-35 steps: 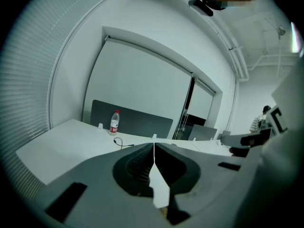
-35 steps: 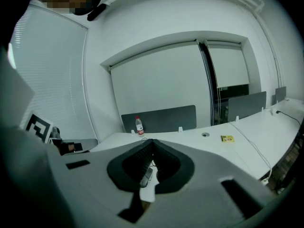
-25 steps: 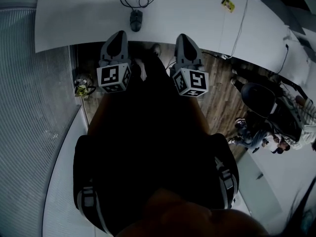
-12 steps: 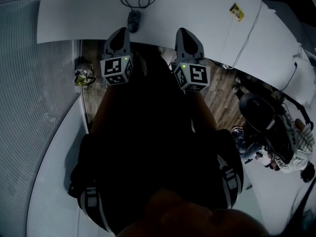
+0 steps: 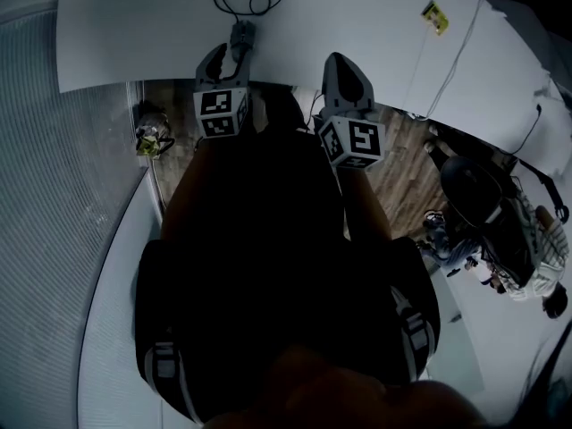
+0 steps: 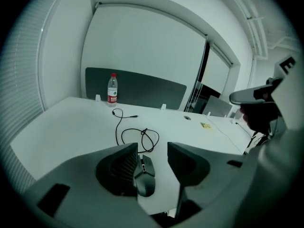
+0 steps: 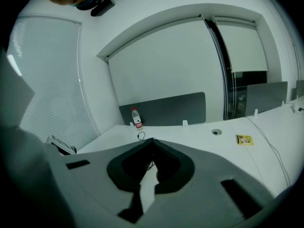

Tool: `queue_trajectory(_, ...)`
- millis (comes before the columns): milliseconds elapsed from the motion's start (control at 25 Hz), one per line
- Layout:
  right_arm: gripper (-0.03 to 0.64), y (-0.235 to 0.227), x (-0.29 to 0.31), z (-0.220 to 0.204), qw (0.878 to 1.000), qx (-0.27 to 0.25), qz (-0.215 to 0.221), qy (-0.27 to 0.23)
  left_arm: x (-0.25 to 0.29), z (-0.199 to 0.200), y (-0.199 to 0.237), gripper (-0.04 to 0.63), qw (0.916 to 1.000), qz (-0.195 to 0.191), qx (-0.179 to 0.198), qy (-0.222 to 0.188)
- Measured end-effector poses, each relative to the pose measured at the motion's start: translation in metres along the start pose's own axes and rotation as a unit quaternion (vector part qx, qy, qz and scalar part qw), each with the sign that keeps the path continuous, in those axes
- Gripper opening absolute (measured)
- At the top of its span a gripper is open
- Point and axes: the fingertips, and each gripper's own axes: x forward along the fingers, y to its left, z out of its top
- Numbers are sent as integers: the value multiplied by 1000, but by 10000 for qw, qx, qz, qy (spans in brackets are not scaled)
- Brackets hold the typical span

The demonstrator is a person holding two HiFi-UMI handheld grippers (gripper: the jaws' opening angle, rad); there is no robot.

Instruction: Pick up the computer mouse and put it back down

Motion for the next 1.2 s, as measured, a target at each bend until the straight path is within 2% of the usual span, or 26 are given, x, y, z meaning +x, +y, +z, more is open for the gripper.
queue_trajectory(160, 0, -1, 11, -6, 9999, 105, -83, 47, 22, -17, 7, 224, 9994, 36, -70, 340)
queue_trajectory(440, 0, -12, 28, -20, 9992, 231, -200, 249, 61, -49, 23, 261, 9959, 387, 64, 811)
queue_trajectory(600, 0, -18, 36, -26, 9989, 240, -248, 319, 79, -69, 28, 293, 9923, 404, 2, 1168)
queue_trajectory(960, 0, -29, 48, -39, 9975, 376, -357, 487, 105, -90, 37, 305, 9857, 443, -141, 1621)
queue_trajectory(1200, 0, -36, 54, -45, 9969, 365, -374, 590, 116, -102, 32, 305, 9822, 393, 34, 1838)
